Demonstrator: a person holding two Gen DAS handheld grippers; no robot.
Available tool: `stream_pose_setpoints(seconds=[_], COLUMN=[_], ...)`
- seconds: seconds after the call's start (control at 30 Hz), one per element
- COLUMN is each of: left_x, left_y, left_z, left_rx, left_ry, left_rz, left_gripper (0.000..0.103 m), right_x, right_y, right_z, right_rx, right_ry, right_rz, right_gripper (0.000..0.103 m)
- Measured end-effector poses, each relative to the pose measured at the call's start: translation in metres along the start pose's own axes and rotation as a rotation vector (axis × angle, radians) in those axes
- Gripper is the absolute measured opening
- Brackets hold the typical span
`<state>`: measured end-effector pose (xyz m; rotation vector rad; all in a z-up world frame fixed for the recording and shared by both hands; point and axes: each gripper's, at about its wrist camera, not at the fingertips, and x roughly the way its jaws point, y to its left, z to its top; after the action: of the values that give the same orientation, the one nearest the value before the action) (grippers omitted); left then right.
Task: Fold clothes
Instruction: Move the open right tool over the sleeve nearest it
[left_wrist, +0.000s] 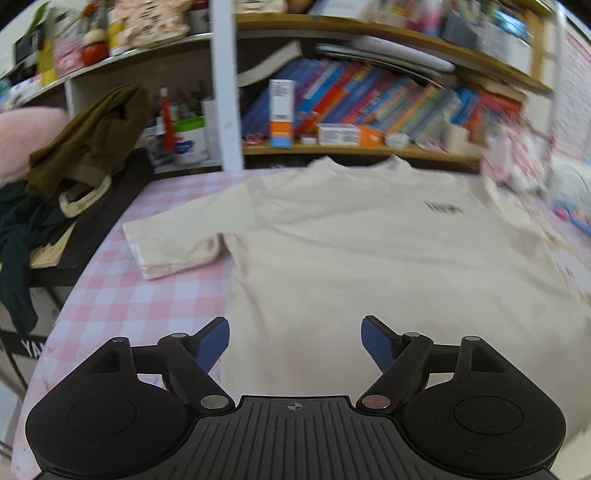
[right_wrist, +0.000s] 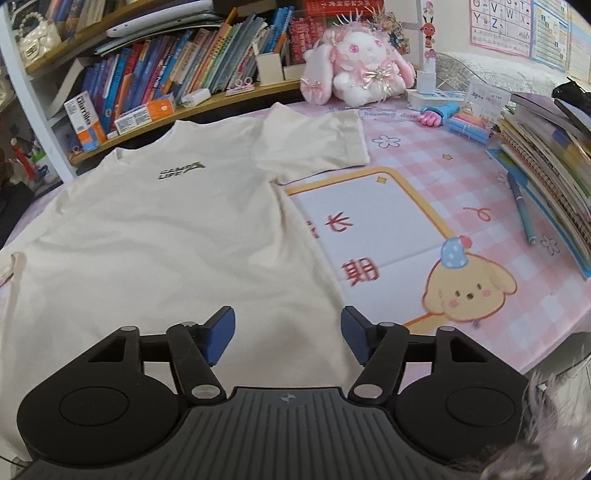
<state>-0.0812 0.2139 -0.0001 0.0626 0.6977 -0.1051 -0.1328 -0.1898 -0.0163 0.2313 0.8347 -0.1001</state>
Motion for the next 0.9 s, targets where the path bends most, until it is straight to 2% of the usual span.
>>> stream_pose_setpoints(seconds=[0.1, 0.2, 0.4, 0.7, 0.9], left_x=[-0.005, -0.007, -0.005, 0.007, 0.028], left_y=[-0.009, -0.015, -0.029, -0.047, -0.083], left_z=[-0.009, -0.018, -0.030, -0.019, -0.004], left_rx=[0.023, -0.002, -0.047, -0.068, -0.083], left_ry=[0.021, 0.039, 0.080, 0.101, 0.135], left_rz=[-0.007, -0.013, -0.050, -0.019, 0.037], left_gripper=[0.083, 0.087, 0.088, 0.090, 0.090], right_x=[-0.005, -0.010, -0.015, -0.005, 0.019], right_y=[0.013, 0.022, 0.030, 0.011, -0.012], right_z=[-0.009, -0.020, -0.034, -0.021, 0.002], right_rx=[-0.021, -0.039, -0.063, -0.034, -0.049], right_ry=[-0.004, -0.001, 0.023, 0.019, 0.026], right_rz=[-0.012, -0.027, -0.049, -0.044, 0.010], right_gripper=[0.069, 0.074, 0.076, 0.078, 0.078])
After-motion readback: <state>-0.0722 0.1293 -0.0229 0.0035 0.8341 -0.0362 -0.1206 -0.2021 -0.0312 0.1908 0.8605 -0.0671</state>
